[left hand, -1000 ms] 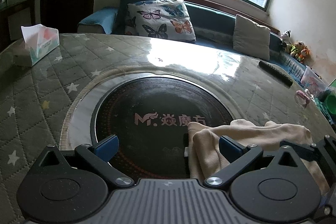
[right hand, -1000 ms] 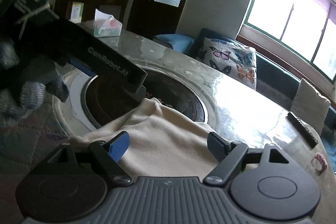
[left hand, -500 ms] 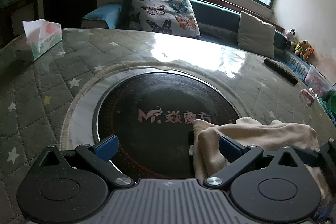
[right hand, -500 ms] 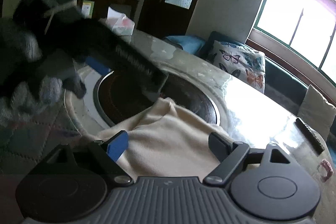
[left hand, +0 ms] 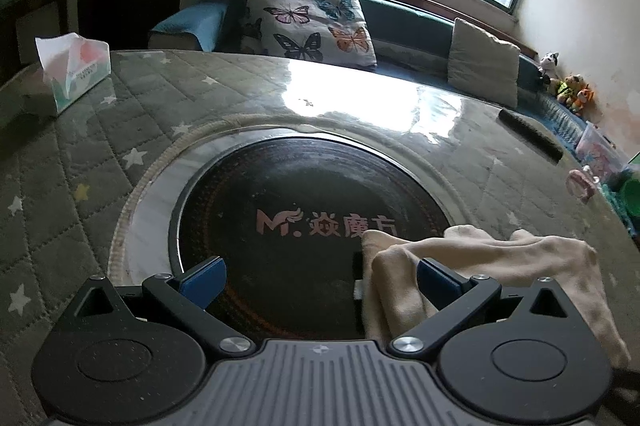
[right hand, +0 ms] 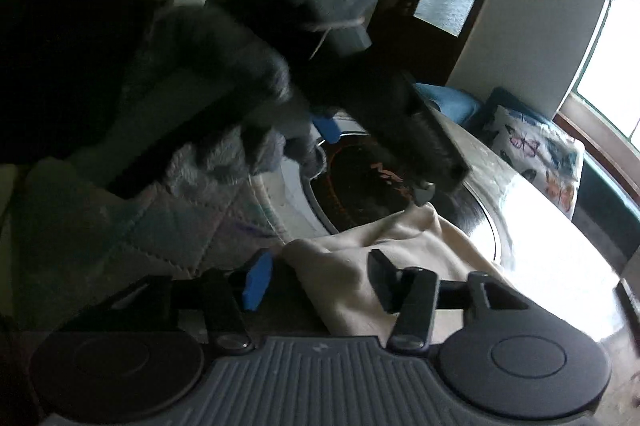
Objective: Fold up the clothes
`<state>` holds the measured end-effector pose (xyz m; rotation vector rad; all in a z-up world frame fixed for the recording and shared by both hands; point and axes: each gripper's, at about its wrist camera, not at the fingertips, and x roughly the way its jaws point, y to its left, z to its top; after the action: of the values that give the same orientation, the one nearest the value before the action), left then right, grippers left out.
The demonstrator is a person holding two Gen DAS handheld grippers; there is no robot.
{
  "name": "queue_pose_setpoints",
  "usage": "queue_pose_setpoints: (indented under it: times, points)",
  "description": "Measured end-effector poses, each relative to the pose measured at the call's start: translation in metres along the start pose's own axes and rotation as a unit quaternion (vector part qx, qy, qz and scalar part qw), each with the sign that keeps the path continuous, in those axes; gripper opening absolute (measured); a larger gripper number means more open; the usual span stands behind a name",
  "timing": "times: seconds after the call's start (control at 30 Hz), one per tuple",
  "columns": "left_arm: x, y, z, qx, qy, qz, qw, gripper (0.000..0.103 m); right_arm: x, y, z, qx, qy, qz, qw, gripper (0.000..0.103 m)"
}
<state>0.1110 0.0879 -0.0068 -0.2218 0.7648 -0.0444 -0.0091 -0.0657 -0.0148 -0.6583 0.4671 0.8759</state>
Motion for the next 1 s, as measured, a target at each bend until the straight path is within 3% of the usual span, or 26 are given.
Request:
queue_pose_setpoints:
  times: [0.23, 0.4, 0.6, 0.7, 0.87, 1.0]
  points:
    - [0.000, 0.003, -0.002, -0.040, 0.024, -0.041, 0.9981, 0.102, 0.003, -0.004, 0.002, 0.011, 0.004, -0.018, 1.000, 0.016]
    - [0.002, 0.001, -0.005, -0.077, 0.046, -0.076, 0.9931, 0.096, -0.014, -0.026, 0.005, 0.072, -0.018, -0.007, 0.997, 0.013]
    - [0.010, 0.000, -0.008, -0.152, 0.082, -0.117, 0.9780, 0.086, -0.040, -0.052, 0.004, 0.132, -0.046, 0.000, 0.990, 0.012]
    - [0.013, -0.002, -0.012, -0.180, 0.094, -0.132, 0.9702, 0.075, -0.048, -0.060, 0.000, 0.148, -0.054, 0.005, 0.988, 0.012]
    - [0.018, 0.000, -0.014, -0.206, 0.104, -0.146, 0.9620, 0.034, -0.055, -0.060, -0.006, 0.148, -0.057, 0.013, 0.987, 0.012]
    - [0.019, -0.001, -0.015, -0.203, 0.102, -0.143, 0.9634, 0.023, -0.056, -0.057, -0.010, 0.150, -0.052, 0.017, 0.987, 0.013]
